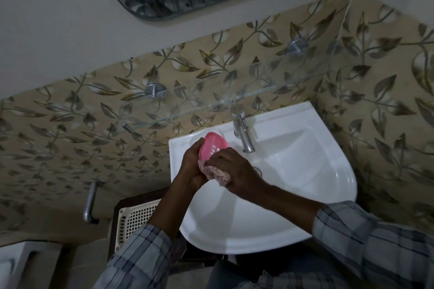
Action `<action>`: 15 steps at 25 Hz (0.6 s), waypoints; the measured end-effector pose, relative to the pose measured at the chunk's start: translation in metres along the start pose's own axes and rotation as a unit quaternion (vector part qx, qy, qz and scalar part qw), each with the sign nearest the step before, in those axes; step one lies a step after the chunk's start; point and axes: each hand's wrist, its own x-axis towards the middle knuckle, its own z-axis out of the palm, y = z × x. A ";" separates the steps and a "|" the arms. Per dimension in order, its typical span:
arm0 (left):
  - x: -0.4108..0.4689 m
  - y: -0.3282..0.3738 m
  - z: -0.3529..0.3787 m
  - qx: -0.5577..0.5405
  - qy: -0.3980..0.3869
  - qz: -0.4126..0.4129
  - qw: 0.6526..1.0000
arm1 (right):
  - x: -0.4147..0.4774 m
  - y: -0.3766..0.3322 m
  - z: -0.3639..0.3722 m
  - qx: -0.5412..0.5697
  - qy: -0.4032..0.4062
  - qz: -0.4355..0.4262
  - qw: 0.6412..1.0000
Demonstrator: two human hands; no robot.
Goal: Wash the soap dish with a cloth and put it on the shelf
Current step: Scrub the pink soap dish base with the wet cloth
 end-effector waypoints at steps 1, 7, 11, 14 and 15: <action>-0.002 0.000 -0.002 -0.001 -0.011 -0.017 1.000 | -0.002 0.018 -0.012 -0.024 -0.035 -0.042 0.998; 0.000 -0.007 -0.007 -0.031 -0.022 -0.030 0.999 | -0.019 0.021 0.007 -0.050 -0.009 -0.074 0.996; -0.004 -0.002 0.001 -0.060 -0.060 -0.036 0.996 | 0.015 0.014 0.008 -0.057 0.050 -0.076 0.994; -0.003 0.006 0.003 -0.056 -0.069 -0.003 0.996 | 0.043 0.027 -0.010 -0.120 0.042 -0.083 0.988; -0.004 0.005 0.001 -0.044 -0.069 0.001 0.997 | 0.045 0.032 -0.015 -0.137 0.034 -0.067 0.988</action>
